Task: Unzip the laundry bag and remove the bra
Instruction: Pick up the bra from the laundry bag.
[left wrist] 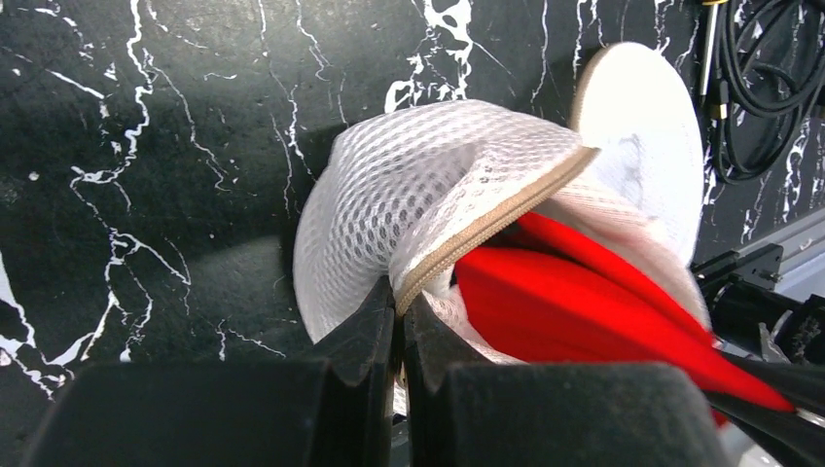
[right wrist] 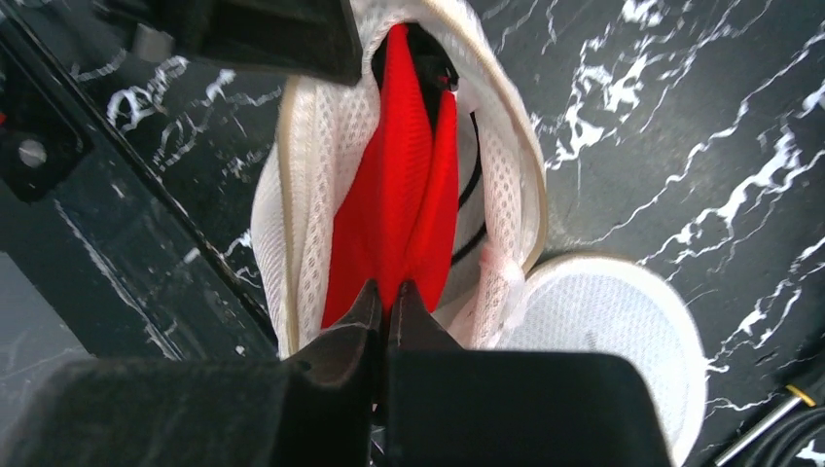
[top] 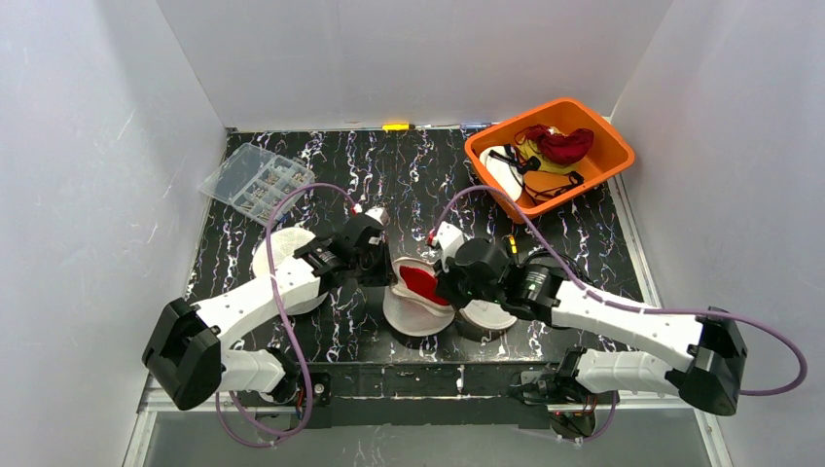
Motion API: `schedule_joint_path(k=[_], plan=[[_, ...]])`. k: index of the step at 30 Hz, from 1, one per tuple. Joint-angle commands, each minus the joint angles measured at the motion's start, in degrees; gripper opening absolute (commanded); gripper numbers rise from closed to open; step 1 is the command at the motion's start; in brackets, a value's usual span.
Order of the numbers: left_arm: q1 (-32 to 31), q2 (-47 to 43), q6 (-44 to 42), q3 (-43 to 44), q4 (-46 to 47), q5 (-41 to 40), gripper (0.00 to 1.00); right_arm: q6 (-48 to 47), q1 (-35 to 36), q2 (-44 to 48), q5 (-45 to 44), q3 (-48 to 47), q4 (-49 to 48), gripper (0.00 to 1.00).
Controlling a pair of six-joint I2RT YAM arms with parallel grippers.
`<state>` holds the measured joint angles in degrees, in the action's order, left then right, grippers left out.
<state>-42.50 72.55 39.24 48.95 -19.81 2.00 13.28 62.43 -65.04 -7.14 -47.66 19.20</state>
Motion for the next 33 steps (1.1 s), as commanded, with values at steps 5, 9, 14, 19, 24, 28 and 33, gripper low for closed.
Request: schedule_joint_path(k=[5,9,14,19,24,28,33], plan=[[0.3,-3.1,0.0,-2.0,-1.4,-3.3,0.00,1.1,0.4,7.9,-10.8,-3.6,-5.2,0.01],[0.3,-4.7,0.1,-2.7,-0.1,-3.1,0.00,3.4,0.4,10.2,-16.5,-2.6,-7.0,0.01],[0.4,-5.5,0.2,-3.0,1.3,-3.2,0.00,5.1,0.4,10.9,-19.4,-2.7,-8.3,0.01],[0.3,-5.7,0.9,-2.9,2.4,-3.1,0.00,6.4,0.4,9.1,-20.4,-5.4,-7.2,0.01],[0.4,-8.1,1.5,-2.2,4.0,-3.9,0.00,2.3,-0.5,8.2,-26.7,-15.2,-4.5,0.01],[0.4,-9.8,2.1,-2.8,6.4,-3.7,0.00,-2.1,-2.0,5.1,-33.5,-25.0,-0.4,0.01],[0.4,-9.2,2.8,-3.5,4.2,-4.2,0.07,-2.5,-10.5,0.9,-36.2,-30.8,2.8,0.01]])
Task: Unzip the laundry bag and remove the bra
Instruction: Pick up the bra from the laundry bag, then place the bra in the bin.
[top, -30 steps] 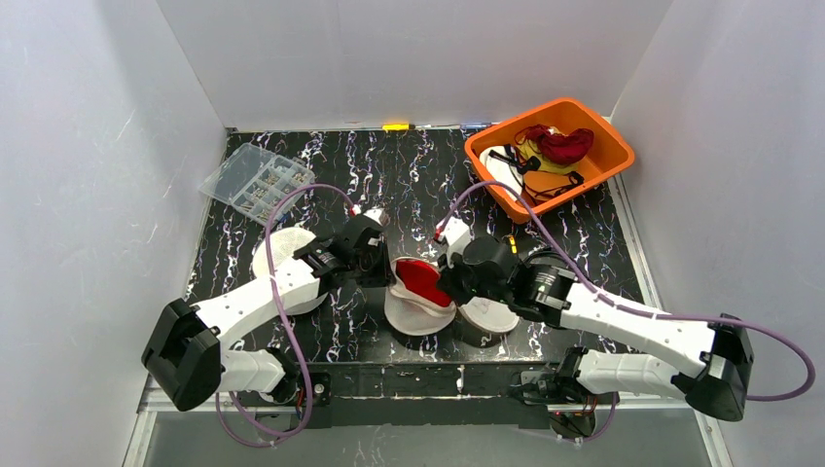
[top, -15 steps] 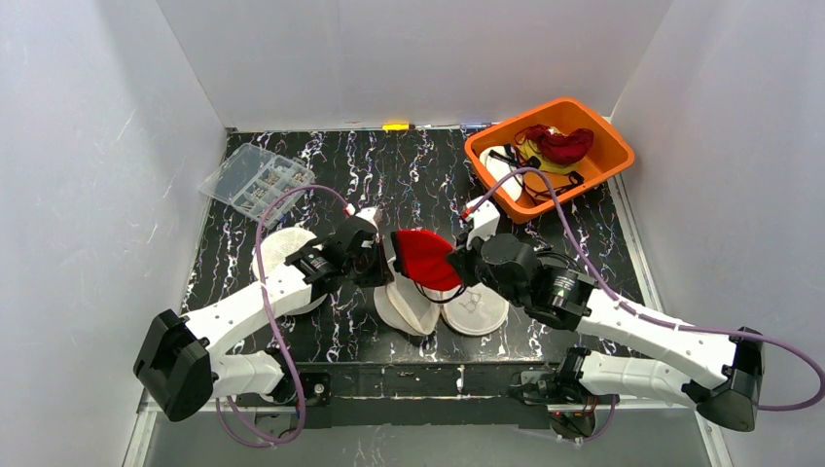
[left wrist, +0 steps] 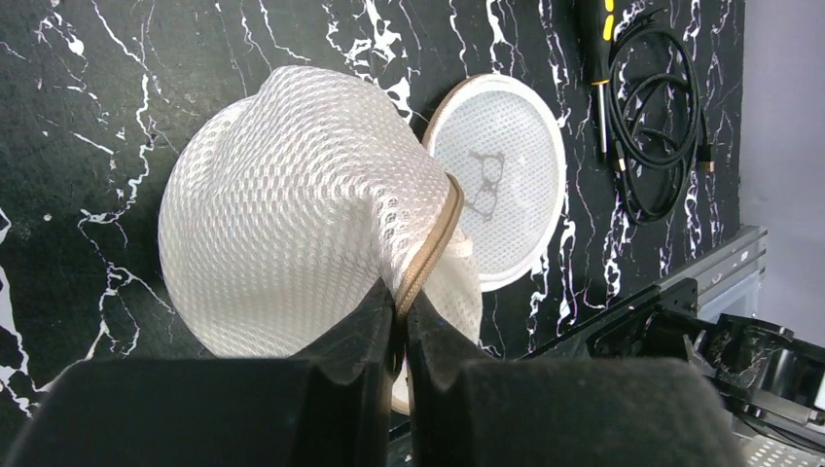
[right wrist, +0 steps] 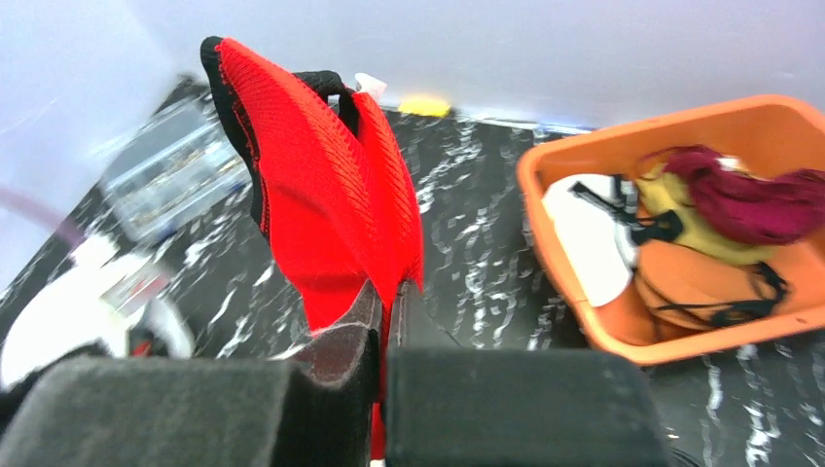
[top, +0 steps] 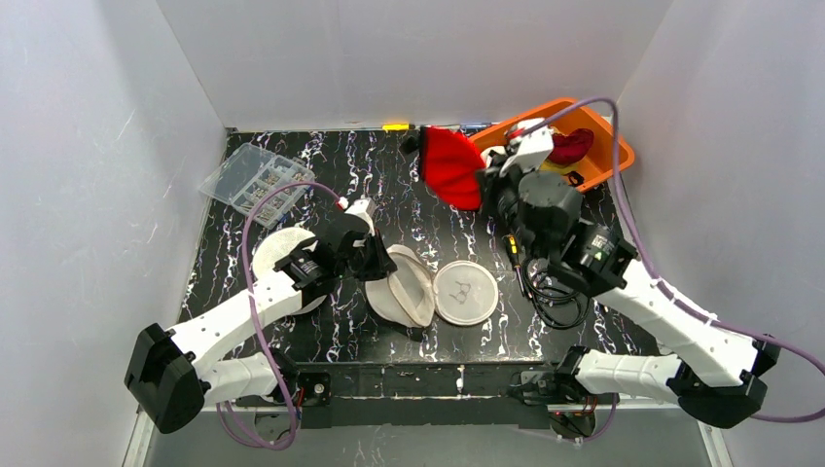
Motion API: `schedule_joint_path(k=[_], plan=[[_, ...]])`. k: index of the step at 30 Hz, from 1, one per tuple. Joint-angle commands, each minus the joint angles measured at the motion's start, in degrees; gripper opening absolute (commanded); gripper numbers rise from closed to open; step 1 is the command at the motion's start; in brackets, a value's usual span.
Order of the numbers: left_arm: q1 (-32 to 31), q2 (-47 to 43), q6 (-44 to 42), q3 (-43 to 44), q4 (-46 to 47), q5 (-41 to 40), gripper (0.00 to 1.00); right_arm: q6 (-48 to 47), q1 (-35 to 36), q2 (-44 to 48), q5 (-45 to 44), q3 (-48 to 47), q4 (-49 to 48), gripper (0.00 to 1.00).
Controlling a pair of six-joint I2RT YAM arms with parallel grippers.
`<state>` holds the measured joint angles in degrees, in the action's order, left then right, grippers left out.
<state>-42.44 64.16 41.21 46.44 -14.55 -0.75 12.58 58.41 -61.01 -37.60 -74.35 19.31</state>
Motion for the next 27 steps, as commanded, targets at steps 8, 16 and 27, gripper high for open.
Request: schedule_joint_path(k=[8,16,27], plan=[[0.3,-4.7,-1.0,-2.2,-3.9,0.5,0.54,11.2,-33.5,-9.1,11.0,-3.5,-2.3,0.01],[0.4,-12.4,-2.5,-2.1,-8.9,-1.0,0.74,25.7,-50.9,-13.3,19.5,6.5,-20.7,0.01],[0.3,-15.3,-2.2,-4.5,-9.4,-2.0,0.75,28.7,-54.4,-28.3,37.2,0.7,-27.4,0.01]])
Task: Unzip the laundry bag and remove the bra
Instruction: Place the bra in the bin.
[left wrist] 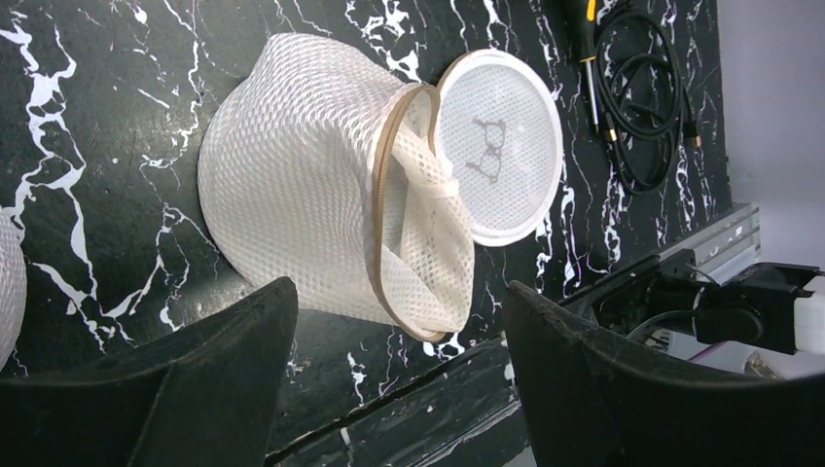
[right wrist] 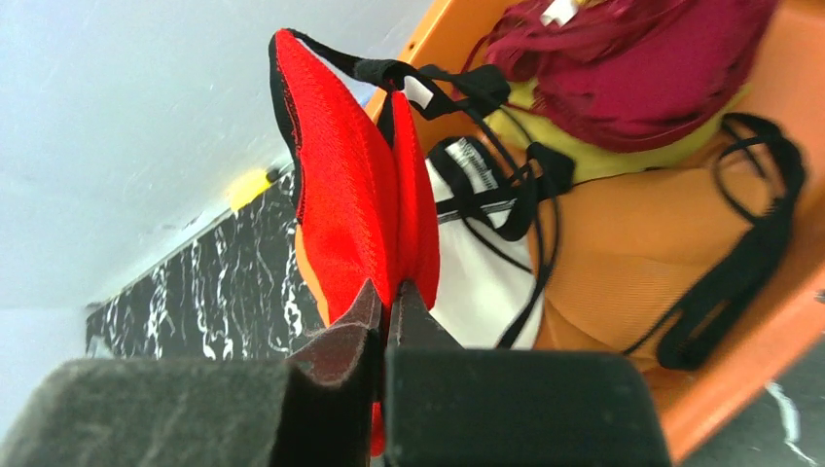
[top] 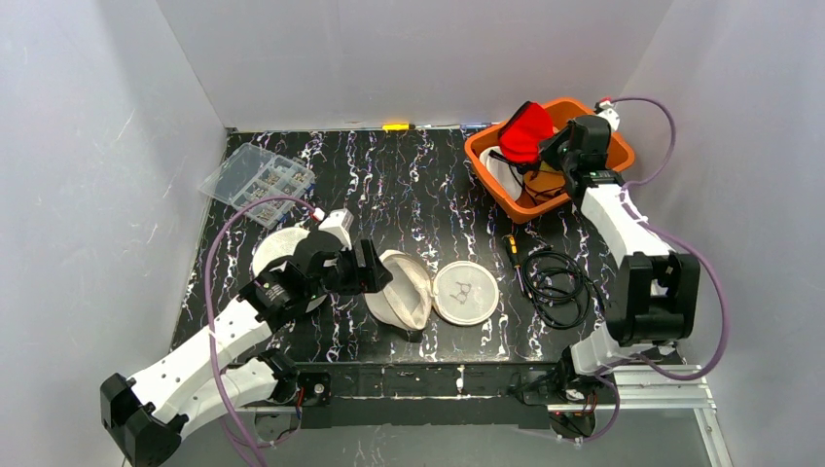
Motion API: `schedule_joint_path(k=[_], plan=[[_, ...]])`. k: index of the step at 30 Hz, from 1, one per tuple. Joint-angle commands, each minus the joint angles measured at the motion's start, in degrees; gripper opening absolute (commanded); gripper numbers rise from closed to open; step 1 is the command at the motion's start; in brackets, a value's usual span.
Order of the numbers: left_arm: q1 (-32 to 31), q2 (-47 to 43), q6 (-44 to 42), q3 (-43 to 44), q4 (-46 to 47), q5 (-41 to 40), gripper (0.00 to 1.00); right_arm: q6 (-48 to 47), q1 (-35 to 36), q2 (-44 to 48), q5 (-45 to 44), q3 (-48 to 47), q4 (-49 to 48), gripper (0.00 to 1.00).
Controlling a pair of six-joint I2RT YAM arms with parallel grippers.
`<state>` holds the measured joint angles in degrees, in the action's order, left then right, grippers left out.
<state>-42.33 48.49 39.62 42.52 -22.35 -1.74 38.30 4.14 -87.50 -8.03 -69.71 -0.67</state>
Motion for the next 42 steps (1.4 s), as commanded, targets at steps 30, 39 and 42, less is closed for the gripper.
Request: schedule_joint_path(k=[30,39,42], plan=[[0.2,2.6,1.3,-2.8,-0.8,0.4,0.73,1.7,-5.8,-12.1,2.0,3.7,-3.3,0.12],[0.2,3.1,1.4,-2.8,-0.7,0.6,0.73,-0.6,-4.5,-8.4,-2.6,-1.4,5.1,0.75],[0.2,3.3,1.4,-2.6,-0.6,0.6,0.73,-2.9,-1.9,-5.9,-5.2,-4.2,7.5,0.77]])
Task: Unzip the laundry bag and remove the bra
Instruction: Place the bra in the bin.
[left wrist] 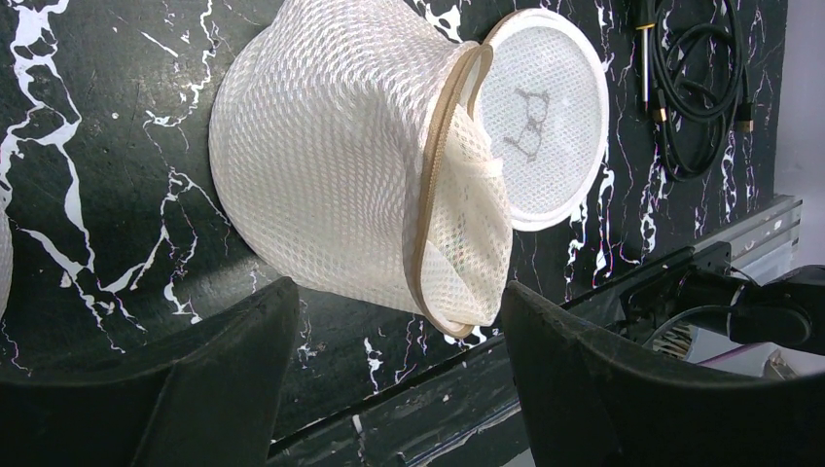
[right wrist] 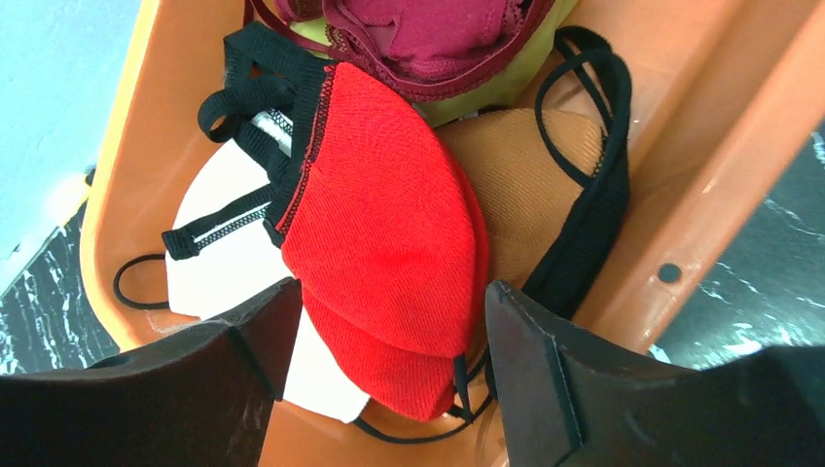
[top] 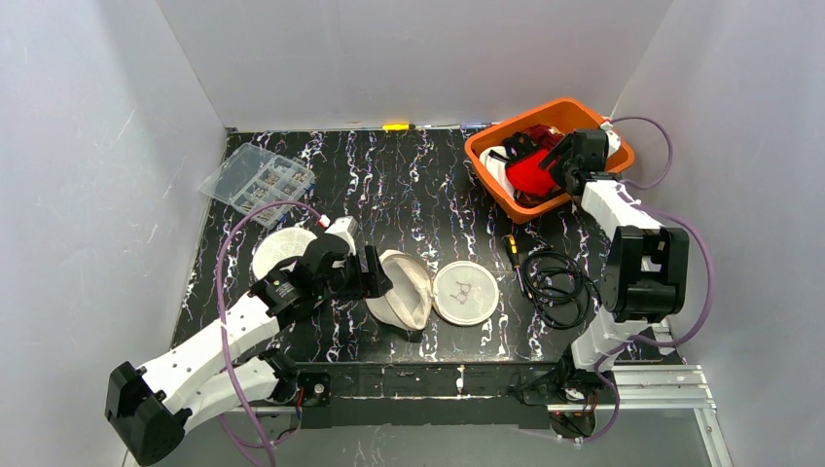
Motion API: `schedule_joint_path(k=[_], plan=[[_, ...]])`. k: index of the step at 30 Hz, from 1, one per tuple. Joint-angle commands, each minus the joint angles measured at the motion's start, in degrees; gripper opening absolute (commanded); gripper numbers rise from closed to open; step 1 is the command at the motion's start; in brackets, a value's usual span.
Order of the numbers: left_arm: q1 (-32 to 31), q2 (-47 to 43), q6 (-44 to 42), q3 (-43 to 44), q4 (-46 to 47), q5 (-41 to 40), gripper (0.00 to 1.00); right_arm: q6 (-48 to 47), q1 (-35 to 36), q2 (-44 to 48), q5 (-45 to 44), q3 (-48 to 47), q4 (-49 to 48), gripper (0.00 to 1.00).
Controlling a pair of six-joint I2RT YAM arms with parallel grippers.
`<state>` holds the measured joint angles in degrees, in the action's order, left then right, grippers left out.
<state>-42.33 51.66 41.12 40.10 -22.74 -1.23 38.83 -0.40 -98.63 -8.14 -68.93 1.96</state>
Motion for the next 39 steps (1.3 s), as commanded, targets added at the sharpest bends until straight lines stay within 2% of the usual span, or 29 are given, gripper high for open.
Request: schedule_joint_path(k=[1,4,6,8,10,13,18,26,28,31,35,39], plan=[[0.2,0.1,-0.2,-0.1,-0.2,0.0,0.73,-4.5,3.7,6.1,-5.8,-5.7,5.0,0.77],[0.2,0.0,-0.4,0.0,-0.6,-0.4,0.73,-8.1,7.7,7.9,-7.8,-7.9,5.1,0.72],[0.3,-0.1,-0.4,0.0,-0.9,-0.6,0.73,-10.0,9.8,7.7,-8.4,-9.1,4.8,0.63],[0.2,-0.2,-0.1,-0.1,-1.2,-0.8,0.73,-10.5,10.2,6.3,-8.5,-10.2,5.1,0.48],[0.3,-0.5,0.3,-0.1,-1.5,-0.7,0.72,-10.6,10.1,3.9,-8.9,-11.4,6.3,0.37],[0.3,-1.2,0.7,-0.1,-2.0,-0.8,0.71,-11.0,10.1,-0.7,-10.3,-13.9,8.9,0.32],[0.2,-3.2,0.8,0.1,-3.9,-1.9,0.71,-11.3,9.7,-6.6,-11.6,-15.4,11.3,0.32],[0.3,-4.8,-0.7,0.8,-4.9,-2.0,0.74,-11.4,9.2,-9.5,-12.0,-13.2,11.2,0.37],[0.2,-4.7,-1.0,1.0,-5.1,-1.9,0.76,-11.4,8.7,-10.3,-11.4,-13.5,12.0,0.40],[0.2,-4.4,-1.0,1.6,-6.4,-2.9,0.90,-11.1,7.8,-11.6,-10.0,-14.0,13.3,0.50],[0.3,-3.0,-1.4,2.9,-8.9,-3.1,0.93,-10.5,7.0,-12.1,-8.7,-13.9,13.8,0.59],[0.2,-3.5,-1.2,2.7,-9.3,-2.8,0.93,-10.3,7.0,-11.6,-7.1,-14.2,13.9,0.62]])
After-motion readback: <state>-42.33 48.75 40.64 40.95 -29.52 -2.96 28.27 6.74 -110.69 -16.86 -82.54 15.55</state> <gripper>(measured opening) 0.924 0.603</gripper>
